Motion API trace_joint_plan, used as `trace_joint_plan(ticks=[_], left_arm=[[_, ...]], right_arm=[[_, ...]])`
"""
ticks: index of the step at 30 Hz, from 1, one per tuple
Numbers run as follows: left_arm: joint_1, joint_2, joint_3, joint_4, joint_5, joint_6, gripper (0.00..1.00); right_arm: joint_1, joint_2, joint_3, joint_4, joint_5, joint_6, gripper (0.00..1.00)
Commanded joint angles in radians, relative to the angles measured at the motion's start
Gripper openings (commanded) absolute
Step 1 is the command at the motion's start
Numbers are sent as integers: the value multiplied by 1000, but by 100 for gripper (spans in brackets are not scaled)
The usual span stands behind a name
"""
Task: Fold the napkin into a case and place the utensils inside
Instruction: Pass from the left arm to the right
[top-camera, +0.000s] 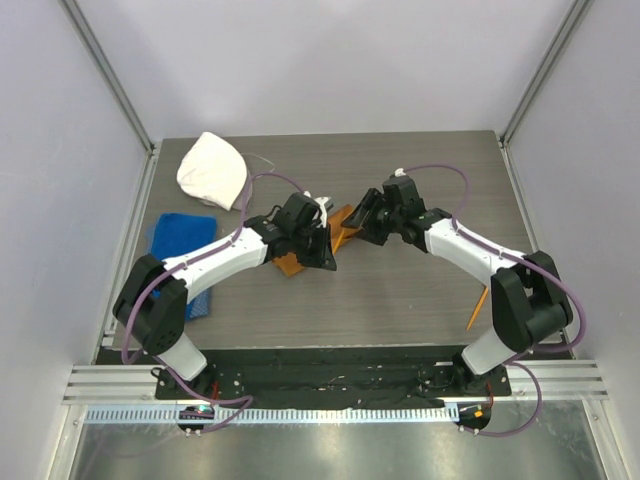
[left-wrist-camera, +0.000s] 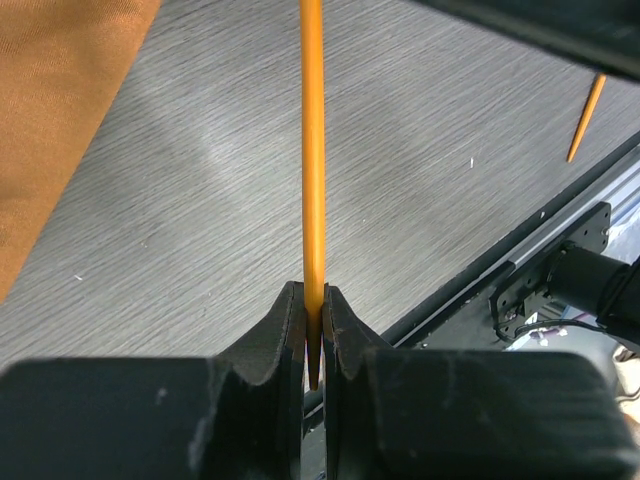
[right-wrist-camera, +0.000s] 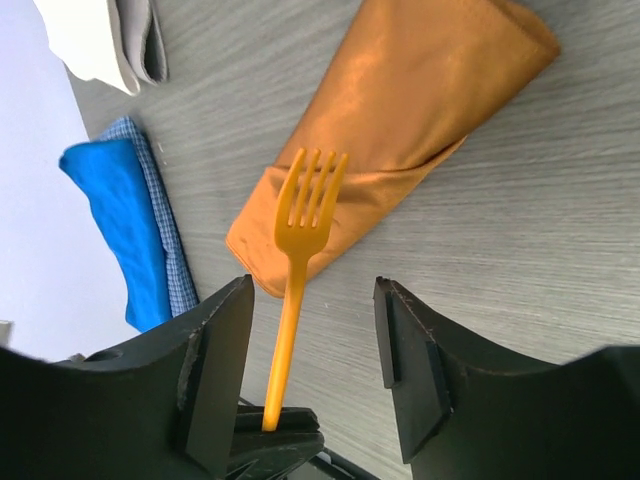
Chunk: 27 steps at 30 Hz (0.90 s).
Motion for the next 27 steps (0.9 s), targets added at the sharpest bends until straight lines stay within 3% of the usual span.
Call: trace_joint_plan(ticks=[1,6,15,19,21,23,24,27], left_arm=[[3,-42,9,-3,15,24,5],[2,-31,11,-3,19,28,5],[2,-28,23,-14,25,43,5],[3,-30,29,-17,22,49,5],[3,-31,34,-35,-17,49,5],[17,-36,34,-59,-53,15,19],[47,-51,28,-58,-76,-4,38],[115,-89,-24,-23,-82,-109,53]], right_arm=[[16,11,31,45,-39,3,57],[16,16,14,82,-49,27,43],[18,56,17,119,-64,72,34],[18,74,28,119,-69,86,20],[16,76,34,119,-64,98,1],[16,80,43,113,-33,113,1],[16,85,58,67,-9,116,1],[18,100,137,-46,133,138,1]])
